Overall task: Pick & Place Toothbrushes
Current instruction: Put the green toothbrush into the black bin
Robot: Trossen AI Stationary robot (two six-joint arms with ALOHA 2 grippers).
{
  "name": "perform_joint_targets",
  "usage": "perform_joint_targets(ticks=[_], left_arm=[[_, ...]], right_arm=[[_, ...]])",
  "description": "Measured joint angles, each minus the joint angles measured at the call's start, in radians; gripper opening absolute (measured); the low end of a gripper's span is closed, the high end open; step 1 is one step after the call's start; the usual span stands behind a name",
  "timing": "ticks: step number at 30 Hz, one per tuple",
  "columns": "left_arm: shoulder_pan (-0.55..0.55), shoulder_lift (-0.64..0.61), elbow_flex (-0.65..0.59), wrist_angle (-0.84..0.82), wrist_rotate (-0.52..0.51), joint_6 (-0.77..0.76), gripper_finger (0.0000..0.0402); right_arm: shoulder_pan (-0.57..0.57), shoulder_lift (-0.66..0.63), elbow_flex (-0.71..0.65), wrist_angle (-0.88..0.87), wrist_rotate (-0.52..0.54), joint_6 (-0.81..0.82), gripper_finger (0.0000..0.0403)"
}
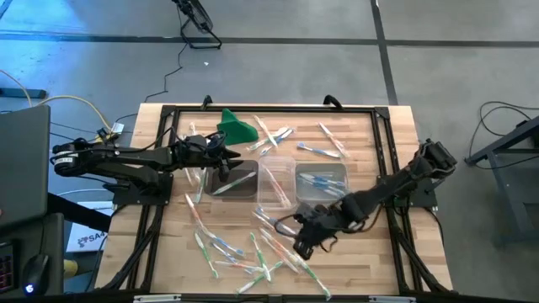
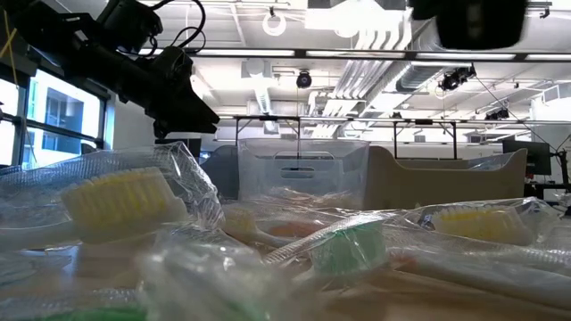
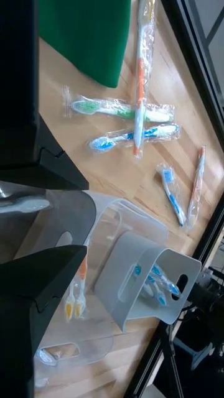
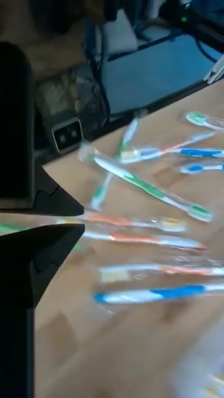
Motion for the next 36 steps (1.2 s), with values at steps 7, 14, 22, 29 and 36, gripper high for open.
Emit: perform_joint_targets(ticks=[7,14,22,29,36], left_arm=[[0.0,0.0,0.0,0.0,0.0,0.0,0.0152],[0.0,0.0,0.0,0.0,0.0,0.0,0.0152],[0.0,0.0,0.0,0.0,0.0,0.0,0.0152],[0.0,0.0,0.0,0.0,-0.001,0.0,0.0152],[0.0,0.0,0.0,0.0,-0.001,0.0,0.0152]], right_arm=[[0.12,0.004,0.0,0.003,0.077,0.263,0.0004],[0.178,0.08,0.001,0.105,0.083,0.35,0.0003],[0.176,0.205,0.114,0.032,-0.002,0.338,0.0003],[0.185,0.255,0.226,-0.211,-0.041,0.344,0.0003],[0.186,0.256,0.213,-0.238,-0.098,0.384,0.0003]])
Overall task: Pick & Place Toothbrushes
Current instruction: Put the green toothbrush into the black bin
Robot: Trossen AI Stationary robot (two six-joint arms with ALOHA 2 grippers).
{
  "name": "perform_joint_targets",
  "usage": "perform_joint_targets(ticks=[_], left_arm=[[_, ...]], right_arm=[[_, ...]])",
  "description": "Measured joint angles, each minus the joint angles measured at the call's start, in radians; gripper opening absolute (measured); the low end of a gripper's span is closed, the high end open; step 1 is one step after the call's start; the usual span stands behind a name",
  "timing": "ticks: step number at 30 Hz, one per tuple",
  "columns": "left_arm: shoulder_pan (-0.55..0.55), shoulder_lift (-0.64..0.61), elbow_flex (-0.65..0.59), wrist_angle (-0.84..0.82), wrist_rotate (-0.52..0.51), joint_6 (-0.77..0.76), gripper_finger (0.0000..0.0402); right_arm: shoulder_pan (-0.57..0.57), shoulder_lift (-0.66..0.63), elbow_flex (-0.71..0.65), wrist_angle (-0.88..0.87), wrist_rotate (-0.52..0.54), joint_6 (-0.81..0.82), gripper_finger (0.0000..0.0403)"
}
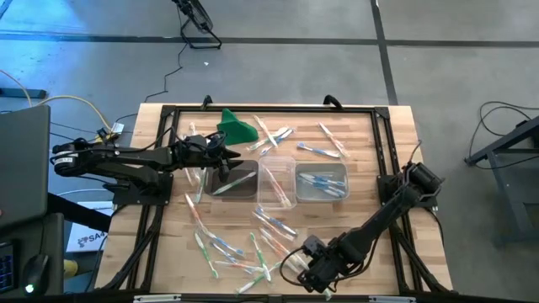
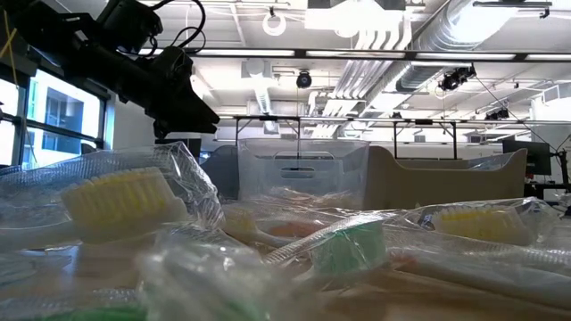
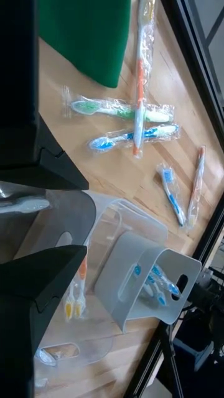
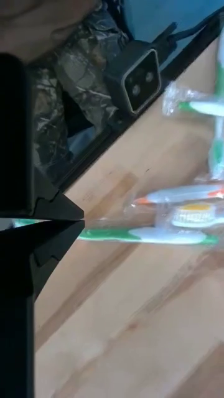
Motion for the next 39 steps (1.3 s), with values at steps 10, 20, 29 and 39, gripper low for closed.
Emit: perform_joint_targets(ticks=[10,20,29,39], left_arm=[[0.0,0.0,0.0,0.0,-0.001,0.0,0.0152],[0.0,0.0,0.0,0.0,-0.001,0.001,0.0152],[0.0,0.0,0.0,0.0,-0.003,0.001,0.0152],[0.0,0.0,0.0,0.0,-0.004,0.001,0.0152]], right_arm=[[0.006,0.0,0.0,-0.055,0.0,0.035,0.006],[0.04,0.033,-0.001,-0.038,0.034,0.034,0.0128],[0.066,0.15,-0.002,0.098,-0.001,0.035,0.0129],[0.067,0.223,0.005,0.106,-0.019,0.038,0.0129]])
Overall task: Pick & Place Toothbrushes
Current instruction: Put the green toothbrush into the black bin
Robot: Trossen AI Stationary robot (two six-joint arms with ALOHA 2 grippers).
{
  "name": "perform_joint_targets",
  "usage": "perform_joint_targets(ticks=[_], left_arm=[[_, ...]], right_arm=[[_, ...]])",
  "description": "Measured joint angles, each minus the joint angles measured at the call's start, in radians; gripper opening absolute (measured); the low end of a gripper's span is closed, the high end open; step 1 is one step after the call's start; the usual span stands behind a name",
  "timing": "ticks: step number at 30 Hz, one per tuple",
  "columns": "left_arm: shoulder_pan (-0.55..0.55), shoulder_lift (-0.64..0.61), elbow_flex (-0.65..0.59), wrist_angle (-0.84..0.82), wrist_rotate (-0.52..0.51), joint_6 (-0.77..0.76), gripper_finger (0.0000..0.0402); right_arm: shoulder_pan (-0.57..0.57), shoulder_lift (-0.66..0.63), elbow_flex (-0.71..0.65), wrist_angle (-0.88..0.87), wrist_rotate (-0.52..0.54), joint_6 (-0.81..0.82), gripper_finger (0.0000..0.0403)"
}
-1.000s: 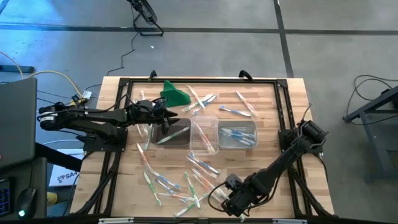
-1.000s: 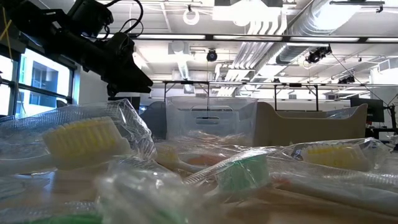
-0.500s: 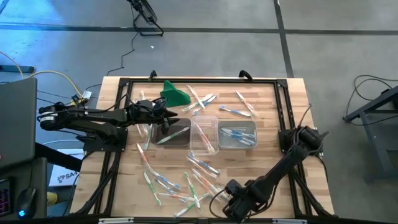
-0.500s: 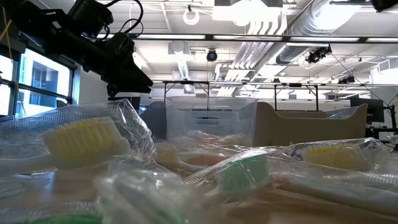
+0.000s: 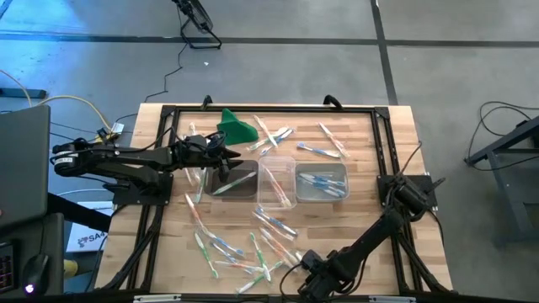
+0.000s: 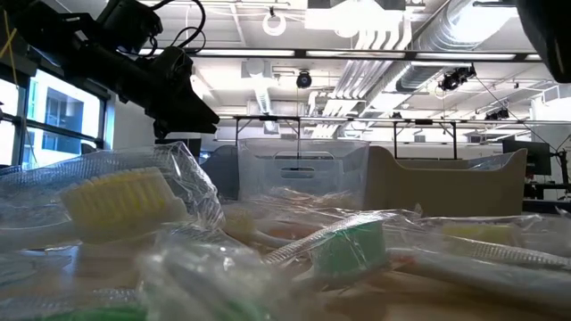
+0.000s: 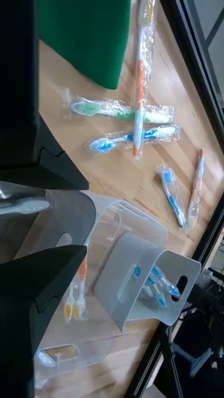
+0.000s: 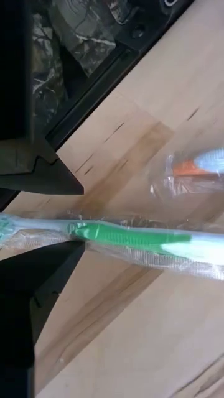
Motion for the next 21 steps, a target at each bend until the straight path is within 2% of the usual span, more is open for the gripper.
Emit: perform_joint_targets(ticks=[7,10,16,21], left_arm=[[0.0,0.0,0.0,0.0,0.0,0.008,0.0152],[0.0,0.0,0.0,0.0,0.0,0.024,0.0152],[0.0,0.0,0.0,0.0,0.0,0.026,0.0152],[0.0,0.0,0.0,0.0,0.0,0.026,0.0152]], right_arm=[[-0.001,0.015,-0.001,-0.023,0.028,0.001,0.0123],[-0.003,0.016,-0.002,-0.027,0.019,0.001,0.0099],[-0.003,0.018,-0.004,-0.028,0.021,0.001,0.002],[-0.003,0.018,-0.004,-0.026,0.025,0.001,0.0015]])
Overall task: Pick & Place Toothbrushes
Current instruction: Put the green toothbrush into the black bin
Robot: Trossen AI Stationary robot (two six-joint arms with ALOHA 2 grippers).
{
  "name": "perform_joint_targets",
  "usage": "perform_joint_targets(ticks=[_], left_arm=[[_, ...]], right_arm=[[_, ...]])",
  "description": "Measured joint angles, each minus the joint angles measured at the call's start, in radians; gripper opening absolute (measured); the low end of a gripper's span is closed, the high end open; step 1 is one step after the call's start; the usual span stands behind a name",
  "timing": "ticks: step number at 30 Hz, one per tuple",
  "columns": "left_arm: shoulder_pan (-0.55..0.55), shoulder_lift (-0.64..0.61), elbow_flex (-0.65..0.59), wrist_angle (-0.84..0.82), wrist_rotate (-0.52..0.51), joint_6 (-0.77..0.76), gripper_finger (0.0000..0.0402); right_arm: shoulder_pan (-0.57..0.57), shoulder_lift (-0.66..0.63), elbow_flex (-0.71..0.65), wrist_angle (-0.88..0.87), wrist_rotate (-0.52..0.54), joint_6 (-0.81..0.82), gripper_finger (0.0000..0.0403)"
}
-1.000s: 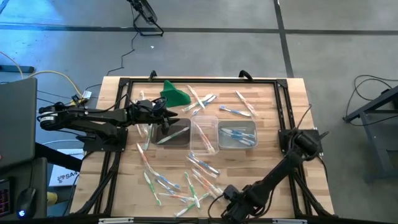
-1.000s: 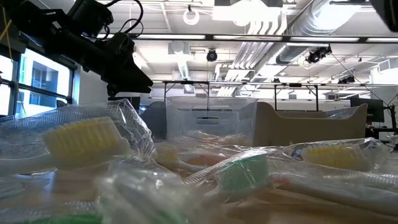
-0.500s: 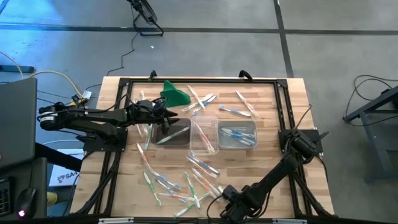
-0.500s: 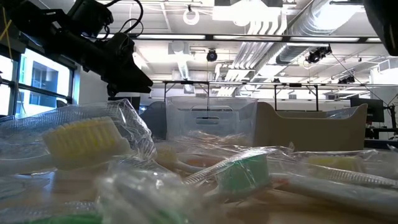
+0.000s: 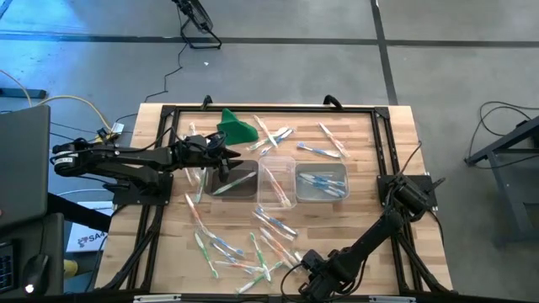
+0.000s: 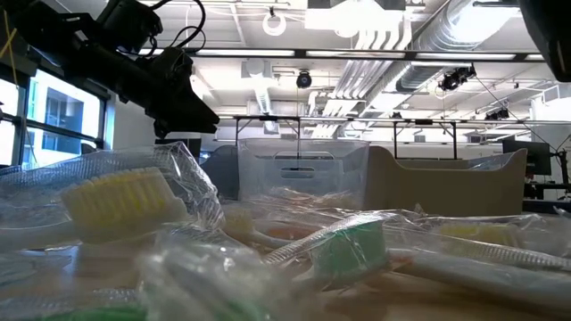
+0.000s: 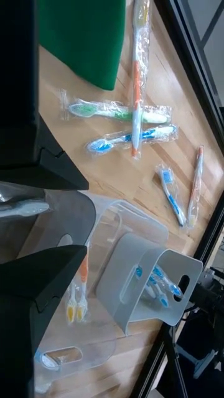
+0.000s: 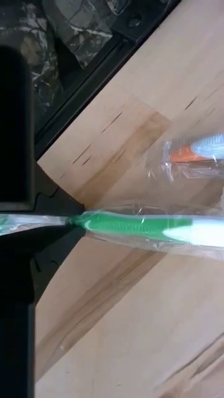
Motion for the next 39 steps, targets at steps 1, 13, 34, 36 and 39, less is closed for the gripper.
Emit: perform_joint_targets(ticks=[1,13,34,36,39], left_arm=[[0.0,0.0,0.0,0.0,0.0,0.0,0.0152],[0.0,0.0,0.0,0.0,0.0,0.0,0.0152],[0.0,0.0,0.0,0.011,0.0,0.0,0.0152],[0.0,0.0,0.0,0.015,0.0,0.0,0.0152],[0.0,0.0,0.0,0.024,0.0,0.0,0.0152]], right_arm=[[0.0,0.0,0.0,0.0,0.0,0.0,0.0012],[-0.003,-0.091,-0.008,-0.095,0.09,0.0,0.0001],[-0.018,-0.332,-0.004,-0.416,0.209,-0.04,0.0002],[-0.025,-0.355,-0.003,-0.446,0.247,-0.067,0.0003],[-0.046,-0.388,-0.002,-0.49,0.296,-0.122,0.0003]])
